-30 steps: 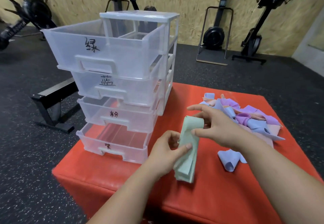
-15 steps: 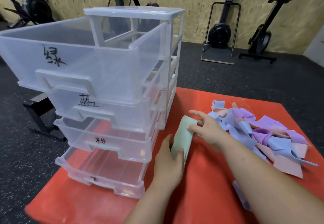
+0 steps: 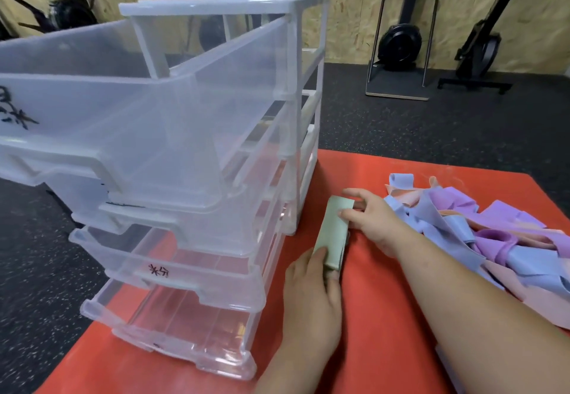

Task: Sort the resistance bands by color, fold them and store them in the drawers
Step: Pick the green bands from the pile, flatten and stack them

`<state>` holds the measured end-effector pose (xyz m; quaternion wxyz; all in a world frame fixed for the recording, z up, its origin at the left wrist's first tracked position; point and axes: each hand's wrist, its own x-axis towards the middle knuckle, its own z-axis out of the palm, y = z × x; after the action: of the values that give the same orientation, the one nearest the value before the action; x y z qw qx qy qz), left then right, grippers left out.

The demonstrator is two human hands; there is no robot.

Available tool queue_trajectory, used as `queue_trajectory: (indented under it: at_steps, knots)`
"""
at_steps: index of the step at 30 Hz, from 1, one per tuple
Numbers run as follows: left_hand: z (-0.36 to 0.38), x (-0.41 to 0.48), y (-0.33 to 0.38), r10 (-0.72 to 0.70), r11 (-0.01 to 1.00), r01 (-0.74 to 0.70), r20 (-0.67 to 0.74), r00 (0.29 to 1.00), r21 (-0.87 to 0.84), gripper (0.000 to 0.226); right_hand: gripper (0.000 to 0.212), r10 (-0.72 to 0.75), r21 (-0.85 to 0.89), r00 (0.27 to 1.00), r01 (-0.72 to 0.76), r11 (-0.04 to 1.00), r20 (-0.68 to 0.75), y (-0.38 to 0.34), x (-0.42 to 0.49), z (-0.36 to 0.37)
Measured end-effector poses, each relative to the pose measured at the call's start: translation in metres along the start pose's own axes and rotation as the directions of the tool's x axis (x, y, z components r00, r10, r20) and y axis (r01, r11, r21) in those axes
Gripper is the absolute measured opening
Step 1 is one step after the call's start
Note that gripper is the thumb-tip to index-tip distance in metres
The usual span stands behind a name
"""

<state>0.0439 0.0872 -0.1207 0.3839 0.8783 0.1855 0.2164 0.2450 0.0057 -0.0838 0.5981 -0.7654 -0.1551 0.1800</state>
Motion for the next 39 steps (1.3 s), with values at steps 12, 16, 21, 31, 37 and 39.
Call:
queue_trajectory:
  at_steps: [12, 16, 21, 31, 37, 39]
  knots:
    - [-0.033, 0.009, 0.026, -0.033, 0.925, 0.037, 0.018, 0.999, -0.378, 0.070, 0.061, -0.202, 0.155, 0.920, 0.157, 0.975, 0.335, -0.079, -0.071, -0.005]
    - [-0.030, 0.009, 0.022, -0.137, 0.901, 0.151, 0.064, 0.989, -0.407, 0.063, 0.052, -0.130, 0.154, 0.961, 0.094, 0.983, 0.243, -0.059, -0.056, 0.000]
    - [-0.023, 0.012, 0.002, -0.220, 0.941, 0.238, 0.099, 0.971, -0.242, 0.072, 0.044, 0.007, 0.050, 0.995, -0.012, 0.999, 0.097, -0.001, -0.023, 0.011]
    - [-0.011, 0.001, 0.000, 0.064, 0.969, -0.083, 0.091, 0.994, 0.233, 0.051, 0.036, -0.181, -0.330, 0.982, 0.190, 0.925, 0.056, 0.019, -0.002, 0.009]
    - [-0.008, -0.002, 0.002, 0.108, 0.926, -0.131, 0.084, 0.991, 0.353, 0.052, 0.037, -0.197, -0.527, 0.980, 0.188, 0.829, 0.040, 0.021, -0.001, 0.007]
    - [-0.008, -0.003, 0.002, 0.089, 0.925, -0.117, 0.092, 0.992, 0.362, 0.057, 0.036, -0.184, -0.487, 0.982, 0.181, 0.854, 0.043, 0.018, 0.000, 0.004]
